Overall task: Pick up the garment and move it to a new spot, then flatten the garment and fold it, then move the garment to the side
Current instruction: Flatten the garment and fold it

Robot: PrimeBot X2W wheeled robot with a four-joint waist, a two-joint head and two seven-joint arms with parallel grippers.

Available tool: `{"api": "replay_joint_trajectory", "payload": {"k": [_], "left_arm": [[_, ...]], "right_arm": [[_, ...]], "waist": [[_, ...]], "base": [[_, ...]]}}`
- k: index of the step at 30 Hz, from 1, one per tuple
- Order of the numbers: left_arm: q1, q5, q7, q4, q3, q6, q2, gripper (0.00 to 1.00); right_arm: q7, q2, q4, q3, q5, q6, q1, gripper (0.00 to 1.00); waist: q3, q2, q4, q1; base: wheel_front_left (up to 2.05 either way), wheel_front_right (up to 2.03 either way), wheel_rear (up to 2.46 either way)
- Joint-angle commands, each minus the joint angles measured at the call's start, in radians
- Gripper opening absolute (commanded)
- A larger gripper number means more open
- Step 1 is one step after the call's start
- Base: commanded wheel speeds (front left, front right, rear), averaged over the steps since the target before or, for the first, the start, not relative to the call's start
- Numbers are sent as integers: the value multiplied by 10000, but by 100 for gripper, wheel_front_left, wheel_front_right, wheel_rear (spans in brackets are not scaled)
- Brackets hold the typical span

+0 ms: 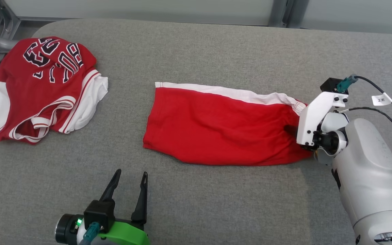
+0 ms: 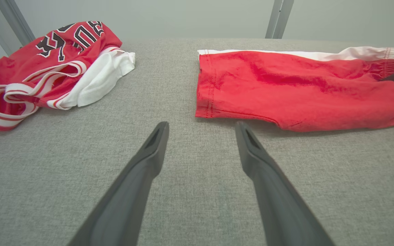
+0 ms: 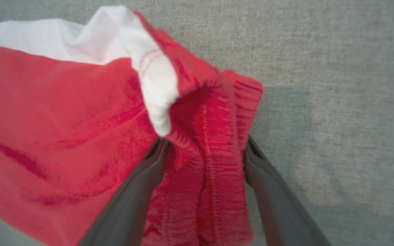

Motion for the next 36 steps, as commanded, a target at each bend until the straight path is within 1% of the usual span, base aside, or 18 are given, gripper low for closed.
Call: {"api": "replay_joint_trajectory", "payload": {"k": [1, 2, 3, 4, 5, 7, 10, 13, 16, 17, 18, 20, 24, 27, 29, 30, 32, 36], "left_arm": [[-166, -79, -72, 24, -2, -22, -1, 100], [-188, -89, -75, 30, -12, -21, -7, 100], [-203, -101, -77, 42, -22, -23, -13, 100], [-212, -108, -80, 60, -31, -27, -19, 100], [-227, -113, -82, 73, -33, -29, -24, 100], [-247, -128, -75, 90, -31, -21, -30, 100], [-230, -178, -73, 106, 3, 26, -32, 100], [-157, -203, -77, 106, 51, 78, -5, 100], [-119, -247, -82, 93, 79, 91, 9, 100], [-109, -242, -83, 82, 82, 97, 10, 100], [-105, -213, -84, 42, 76, 104, 41, 100], [-151, -220, -79, 19, 54, 97, 23, 100], [-317, -162, -82, -104, 38, 125, -39, 100], [-342, -57, -83, -351, 78, 160, -80, 100], [-350, -2, -71, -556, 153, 183, -87, 100], [-346, 30, -71, -649, 187, 171, -92, 100], [-310, 85, -72, -820, 266, 178, -89, 100], [-231, 357, -73, -1439, 450, 198, -18, 100]], "right_arm": [[-14, 52, 205, 52, 46, 3, 39, 100], [-71, 62, 404, 110, 79, 3, -68, 100], [-140, 72, 591, 174, 119, 5, -173, 82], [-199, 87, 789, 232, 160, 5, -265, 37], [-295, 96, 955, 293, 192, 5, -350, 0], [-576, 96, 1259, 338, 51, 5, -495, 0], [-968, 18, 1596, 21, -496, -7, -697, 0], [-1163, -59, 1722, -559, -1210, -17, -887, 0], [-1026, -31, 1564, -1199, -2149, -15, -988, 0], [-917, -23, 1416, -1408, -2563, -14, -978, 0], [-627, -16, 950, -1732, -3449, -7, -917, 0], [-236, -10, 398, -2022, -4171, -7, -813, 0], [655, 16, -845, -2291, -5260, -6, -592, 0], [1305, 15, -1691, -2298, -5699, -6, -475, 0], [1673, 16, -2130, -2152, -5704, -6, -466, 0], [1847, 21, -2269, -2031, -5451, -6, -483, 0], [2176, 30, -2463, -1653, -4594, -4, -569, 0], [2725, 18, -2897, -476, -2883, -4, -423, 0]], "waist": [[60, 0, 63, 0], [75, 0, 83, 0], [87, 0, 104, 0], [95, 0, 117, 0], [100, 0, 126, 0], [105, 0, 121, 0], [71, 0, 36, 0], [-6, 0, -112, 0], [-101, 0, -268, 0], [-122, 0, -317, 0], [-111, 0, -443, 0], [-92, 0, -517, 0], [-75, 0, -565, 0], [-89, 0, -539, 0], [-108, 0, -498, 0], [-137, 0, -459, 0], [-209, 0, -379, 0], [-359, 0, -190, 0]], "base": [[0, 0, 0], [0, 0, 0], [0, 0, 0], [0, 0, 0], [0, 0, 0], [0, 0, 0], [0, 0, 0], [0, 0, 0], [0, 0, 0], [0, 0, 0], [0, 0, 0], [0, 0, 0], [0, 0, 0], [0, 0, 0], [0, 0, 0], [0, 0, 0], [0, 0, 0], [0, 0, 0]]}}
